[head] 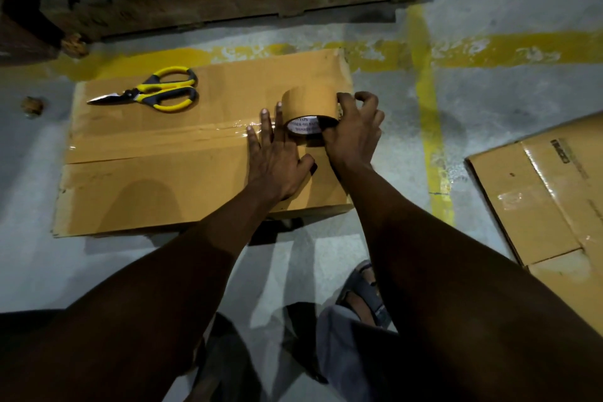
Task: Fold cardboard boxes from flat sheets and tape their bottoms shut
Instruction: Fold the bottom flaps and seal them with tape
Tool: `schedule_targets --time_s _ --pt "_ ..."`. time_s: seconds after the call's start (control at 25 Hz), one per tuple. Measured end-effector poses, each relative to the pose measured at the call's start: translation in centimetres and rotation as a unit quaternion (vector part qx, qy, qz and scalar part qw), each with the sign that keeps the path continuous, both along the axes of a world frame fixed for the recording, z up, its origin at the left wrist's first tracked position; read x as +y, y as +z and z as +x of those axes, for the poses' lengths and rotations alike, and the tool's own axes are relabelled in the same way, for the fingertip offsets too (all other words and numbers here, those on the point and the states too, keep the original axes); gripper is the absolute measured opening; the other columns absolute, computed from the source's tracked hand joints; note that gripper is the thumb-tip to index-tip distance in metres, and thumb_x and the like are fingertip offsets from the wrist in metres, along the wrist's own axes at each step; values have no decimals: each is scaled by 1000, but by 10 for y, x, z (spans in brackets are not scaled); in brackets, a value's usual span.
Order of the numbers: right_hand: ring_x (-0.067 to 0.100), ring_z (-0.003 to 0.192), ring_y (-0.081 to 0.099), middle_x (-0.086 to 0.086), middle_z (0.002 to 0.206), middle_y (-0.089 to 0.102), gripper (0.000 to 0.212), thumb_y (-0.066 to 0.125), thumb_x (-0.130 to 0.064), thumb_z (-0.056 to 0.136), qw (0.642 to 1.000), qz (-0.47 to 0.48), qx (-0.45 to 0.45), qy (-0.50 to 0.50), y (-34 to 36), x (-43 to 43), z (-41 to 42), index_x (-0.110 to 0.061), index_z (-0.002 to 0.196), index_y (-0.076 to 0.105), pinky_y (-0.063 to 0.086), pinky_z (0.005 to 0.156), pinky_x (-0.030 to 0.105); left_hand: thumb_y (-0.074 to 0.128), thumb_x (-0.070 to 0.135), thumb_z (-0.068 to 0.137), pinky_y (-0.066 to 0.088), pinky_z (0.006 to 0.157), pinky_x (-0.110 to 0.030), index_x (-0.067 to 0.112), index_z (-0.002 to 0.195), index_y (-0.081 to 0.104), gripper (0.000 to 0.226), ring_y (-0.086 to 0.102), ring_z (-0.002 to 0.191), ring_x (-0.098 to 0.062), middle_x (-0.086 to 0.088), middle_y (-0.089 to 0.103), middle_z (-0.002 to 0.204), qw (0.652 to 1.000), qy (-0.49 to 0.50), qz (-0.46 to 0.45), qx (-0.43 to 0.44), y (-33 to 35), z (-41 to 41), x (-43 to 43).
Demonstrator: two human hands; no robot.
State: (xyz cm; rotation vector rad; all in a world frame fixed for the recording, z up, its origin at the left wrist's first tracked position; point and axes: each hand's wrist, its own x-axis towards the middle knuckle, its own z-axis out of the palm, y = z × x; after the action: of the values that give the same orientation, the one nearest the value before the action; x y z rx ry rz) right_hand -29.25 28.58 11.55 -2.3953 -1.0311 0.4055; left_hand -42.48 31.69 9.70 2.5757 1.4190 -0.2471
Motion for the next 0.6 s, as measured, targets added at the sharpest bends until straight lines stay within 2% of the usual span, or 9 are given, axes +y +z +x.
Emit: schedule_targets --time_s 0.08,0.16,0.28,0.32,0.44,0.52,0.6 --pt "35 125 35 10 145 32 52 66 -21 82 1000 -15 -12 18 4 3 -2 -26 131 51 39 95 47 36 52 89 -3 116 -57 14 154 5 82 -14 147 -34 -12 -3 162 1000 0 -2 -2 -1 -1 1" --pt "32 124 40 7 143 39 52 62 -12 83 999 -1 -35 10 7 0 7 -26 132 52 41 94 46 36 53 90 -4 116 -56 13 154 1 83 -16 147 -34 -12 -9 161 1000 -1 1 -1 -1 -1 0" --pt "27 116 52 1 130 55 50 54 -6 84 990 68 -11 -124 10 -12 41 -28 129 56 47 85 40 34 55 92 -3 115 -57 6 153 -6 88 -15 146 -35 -12 -18 160 1000 9 10 14 0 0 -1" --pt "26 113 56 1 126 60 48 54 -6 85 987 77 10 -140 10 -15 49 -28 128 58 48 82 38 35 55 92 -3 115 -58 6 153 -5 88 -14 146 -37 -13 -17 160 1000 16 13 13 0 1 -2" --pt "28 101 64 5 112 70 43 53 -9 86 986 87 77 -120 8 -12 47 -29 124 62 48 72 34 35 50 93 -4 114 -60 8 153 -4 84 -15 145 -39 -11 -18 160 1000 -12 5 -2 5 15 -4" --pt "27 101 64 5 111 70 41 58 -14 85 987 102 93 -87 7 -9 35 -27 123 62 46 71 31 36 48 93 -5 115 -59 10 154 0 80 -16 146 -37 -12 -14 161 998 -60 -4 -5 6 28 -9" --pt "26 105 62 4 115 66 41 61 -15 84 990 102 79 -55 5 -10 31 -23 124 62 45 75 30 36 47 93 -4 116 -59 9 153 6 77 -15 146 -35 -14 -8 161 998 -59 -6 -17 5 35 -13"
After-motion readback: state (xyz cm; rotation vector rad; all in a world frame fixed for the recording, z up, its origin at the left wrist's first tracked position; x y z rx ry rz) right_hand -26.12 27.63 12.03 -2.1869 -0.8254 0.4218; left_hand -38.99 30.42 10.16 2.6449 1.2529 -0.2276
